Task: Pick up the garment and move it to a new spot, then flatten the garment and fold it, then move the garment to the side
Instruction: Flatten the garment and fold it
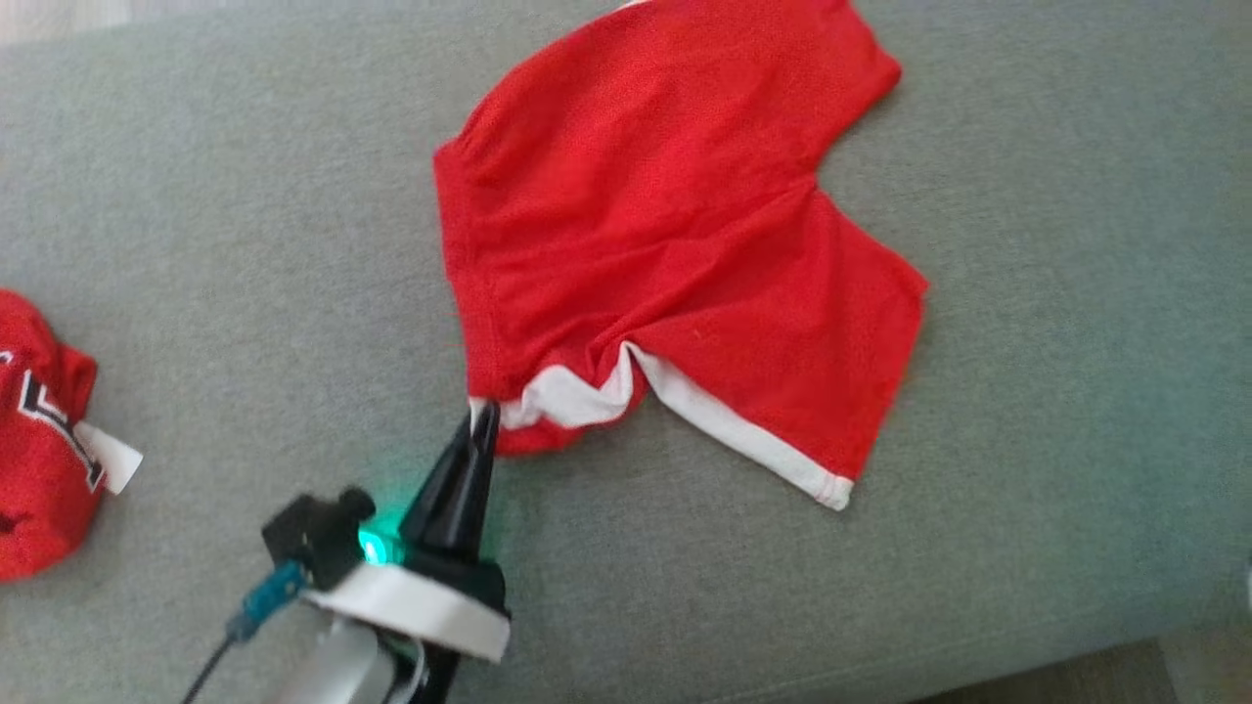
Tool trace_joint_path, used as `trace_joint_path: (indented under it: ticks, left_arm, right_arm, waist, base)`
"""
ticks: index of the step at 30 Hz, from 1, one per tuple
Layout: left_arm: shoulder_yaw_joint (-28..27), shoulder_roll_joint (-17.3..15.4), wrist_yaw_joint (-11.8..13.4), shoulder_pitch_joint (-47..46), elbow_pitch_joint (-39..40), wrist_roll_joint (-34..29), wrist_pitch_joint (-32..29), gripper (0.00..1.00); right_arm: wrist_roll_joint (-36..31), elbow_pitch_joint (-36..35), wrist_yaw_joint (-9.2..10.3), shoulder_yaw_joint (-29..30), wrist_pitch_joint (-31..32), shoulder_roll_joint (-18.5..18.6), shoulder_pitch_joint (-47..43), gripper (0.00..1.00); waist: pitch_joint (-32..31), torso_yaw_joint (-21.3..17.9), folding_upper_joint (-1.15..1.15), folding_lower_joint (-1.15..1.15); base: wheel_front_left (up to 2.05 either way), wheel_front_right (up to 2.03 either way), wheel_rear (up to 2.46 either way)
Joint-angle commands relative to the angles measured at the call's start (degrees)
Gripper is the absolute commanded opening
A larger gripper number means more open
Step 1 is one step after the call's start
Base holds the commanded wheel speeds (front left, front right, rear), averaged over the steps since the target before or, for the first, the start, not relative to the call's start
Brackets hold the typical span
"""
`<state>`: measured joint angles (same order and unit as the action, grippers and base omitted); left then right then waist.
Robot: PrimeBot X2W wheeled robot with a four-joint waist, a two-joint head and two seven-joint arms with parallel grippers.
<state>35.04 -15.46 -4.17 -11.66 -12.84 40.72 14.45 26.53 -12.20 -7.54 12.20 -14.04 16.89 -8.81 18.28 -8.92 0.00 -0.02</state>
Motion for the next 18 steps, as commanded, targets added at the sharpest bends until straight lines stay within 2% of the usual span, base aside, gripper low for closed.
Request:
trace_joint_path:
  ticks: [1,3,6,7,8,9,10,11,15,18]
  left_arm:
    - [-1.9,-1.4,0.5,0.6,2.8,-0.4,0.5,0.0]
    - [-1.7,-1.9,0.7,1.6,4.6,-0.8,0.5,0.0]
    - [-1.7,-2.2,1.0,1.1,5.9,-1.2,0.4,0.0]
    - [-1.7,-2.2,1.1,0.6,6.1,-1.4,0.4,0.0]
    - [-1.7,-2.0,1.0,0.1,6.3,-1.5,0.4,0.0]
    - [-1.7,-2.0,1.0,0.1,6.3,-1.5,0.4,0.0]
    - [-1.8,-1.8,1.0,-0.6,6.5,-1.7,0.4,0.0]
    - [-1.8,-1.7,1.0,-1.3,6.5,-1.9,0.4,0.0]
    - [-1.5,-1.2,0.5,-4.1,6.2,-2.9,0.4,0.0]
    - [-1.2,-0.7,0.1,-6.0,5.7,-3.3,0.4,0.0]
  right_arm:
    - [-0.2,-3.6,0.05,0.3,0.6,1.3,-0.8,0.0]
    - [-0.2,-5.6,0.05,0.0,1.5,1.1,-2.0,0.0]
    - [-0.2,-6.6,0.05,-3.5,3.3,1.6,-2.4,0.0]
    - [-0.2,-6.4,0.05,-5.0,4.0,1.7,-2.3,0.05]
    - [-0.1,-5.9,0.05,-6.6,4.8,1.9,-2.1,0.28]
    - [-0.1,-5.9,0.05,-6.6,4.8,1.9,-2.1,0.28]
    - [-0.5,-5.4,0.05,-8.5,5.9,2.3,-1.8,0.78]
    - [-1.1,-5.0,0.05,-10.6,6.9,2.8,-1.5,1.0]
    - [-3.3,-1.2,0.05,-19.3,10.4,4.9,0.7,1.0]
    - [-4.7,3.2,0.05,-25.8,13.2,7.9,2.0,1.0]
  waist:
    - [-0.1,-0.1,0.0,0.02]
    - [0.1,0.3,0.0,0.02]
    - [0.4,1.3,0.0,0.02]
    - [0.5,1.6,0.0,0.02]
    - [0.7,2.0,0.0,0.02]
    - [0.7,2.0,0.0,0.02]
    - [0.9,2.4,0.0,0.02]
    - [1.1,2.7,0.0,0.02]
    - [1.8,4.2,0.0,0.02]
    - [2.3,5.4,0.0,0.02]
  base:
    - [0.0,0.0,0.0]
    - [0.0,0.0,0.0]
    - [0.0,0.0,0.0]
    - [0.0,0.0,0.0]
    - [0.0,0.0,0.0]
    - [0.0,0.0,0.0]
    - [0.0,0.0,0.0]
    - [0.0,0.0,0.0]
    - [0.0,0.0,0.0]
    - [0.0,0.0,0.0]
